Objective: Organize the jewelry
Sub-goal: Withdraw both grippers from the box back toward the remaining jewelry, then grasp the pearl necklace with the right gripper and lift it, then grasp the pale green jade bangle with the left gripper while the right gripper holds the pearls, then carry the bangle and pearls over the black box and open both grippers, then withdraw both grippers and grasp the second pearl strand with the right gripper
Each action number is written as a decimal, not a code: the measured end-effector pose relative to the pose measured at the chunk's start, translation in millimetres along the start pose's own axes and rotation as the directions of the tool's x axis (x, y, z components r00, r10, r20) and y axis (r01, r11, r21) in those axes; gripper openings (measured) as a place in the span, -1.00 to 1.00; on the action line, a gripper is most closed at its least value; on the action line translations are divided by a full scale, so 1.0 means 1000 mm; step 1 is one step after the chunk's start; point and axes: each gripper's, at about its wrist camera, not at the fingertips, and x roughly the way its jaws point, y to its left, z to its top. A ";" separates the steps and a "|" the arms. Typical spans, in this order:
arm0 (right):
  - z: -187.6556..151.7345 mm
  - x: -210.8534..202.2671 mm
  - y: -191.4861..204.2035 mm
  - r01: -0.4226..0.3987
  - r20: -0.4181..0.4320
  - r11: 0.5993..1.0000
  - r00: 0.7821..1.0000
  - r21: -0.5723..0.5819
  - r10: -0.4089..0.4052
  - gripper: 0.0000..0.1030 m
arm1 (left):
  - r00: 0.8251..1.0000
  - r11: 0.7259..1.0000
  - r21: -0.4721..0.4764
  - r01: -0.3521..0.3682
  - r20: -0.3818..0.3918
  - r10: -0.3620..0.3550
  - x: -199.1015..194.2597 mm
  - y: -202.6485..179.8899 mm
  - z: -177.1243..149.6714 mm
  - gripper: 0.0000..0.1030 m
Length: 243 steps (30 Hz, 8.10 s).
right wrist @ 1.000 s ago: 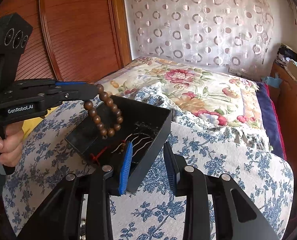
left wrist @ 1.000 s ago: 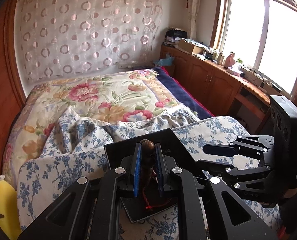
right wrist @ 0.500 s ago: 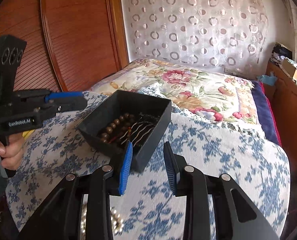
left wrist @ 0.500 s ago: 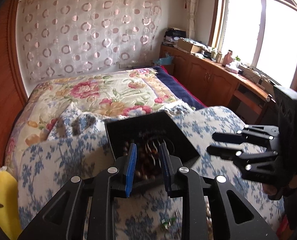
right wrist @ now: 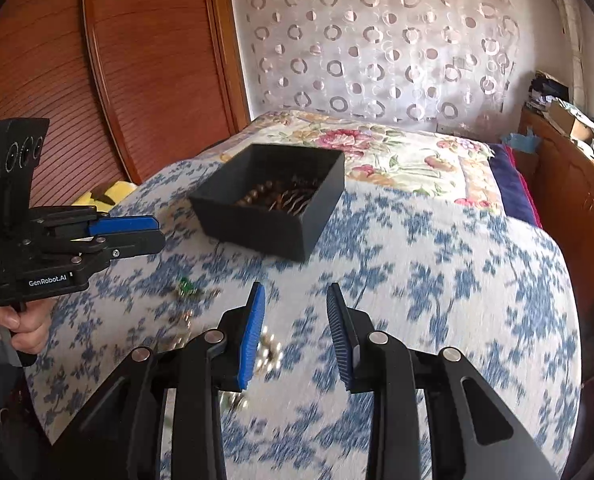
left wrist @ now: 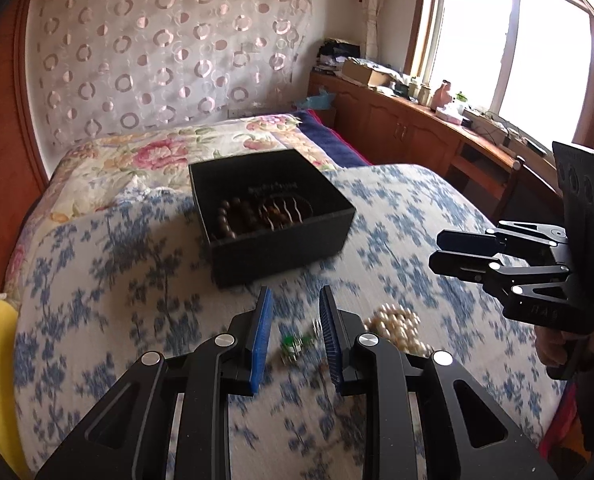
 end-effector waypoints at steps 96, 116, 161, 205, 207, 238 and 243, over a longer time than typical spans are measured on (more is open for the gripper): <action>0.006 -0.073 -0.010 0.118 0.153 0.993 0.982 -0.012 -0.114 -0.83 | 0.987 0.998 0.060 0.016 -0.163 -0.006 0.010 -0.044 -0.067 -0.69; 0.004 -0.058 0.006 0.093 0.125 0.995 0.988 -0.044 -0.087 -0.83 | 0.999 1.000 -0.007 0.005 -0.040 -0.005 -0.015 -0.024 -0.057 -0.88; 0.184 -0.073 0.030 0.070 0.341 0.980 0.940 -0.186 -0.003 -0.83 | 0.989 0.995 -0.039 -0.096 0.112 0.100 -0.015 0.038 0.065 -0.88; 0.094 0.047 -0.023 -0.024 0.047 0.997 0.999 -0.073 0.027 -0.69 | 0.995 0.995 0.002 -0.097 0.001 0.097 0.074 0.041 0.097 -0.86; 0.088 0.048 -0.022 -0.021 0.039 0.997 0.999 -0.071 0.024 -0.69 | 0.996 0.996 0.011 -0.093 -0.002 0.093 0.076 0.039 0.098 -0.86; -0.002 0.021 0.019 -0.068 -0.065 0.997 0.996 -0.033 0.066 -0.69 | 0.999 0.998 0.032 -0.053 0.015 0.053 0.016 0.021 0.036 -0.44; -0.018 0.024 0.038 -0.096 -0.103 0.994 0.991 -0.048 0.090 -0.56 | 0.998 0.998 0.010 -0.059 -0.016 0.060 0.010 0.026 0.011 -0.31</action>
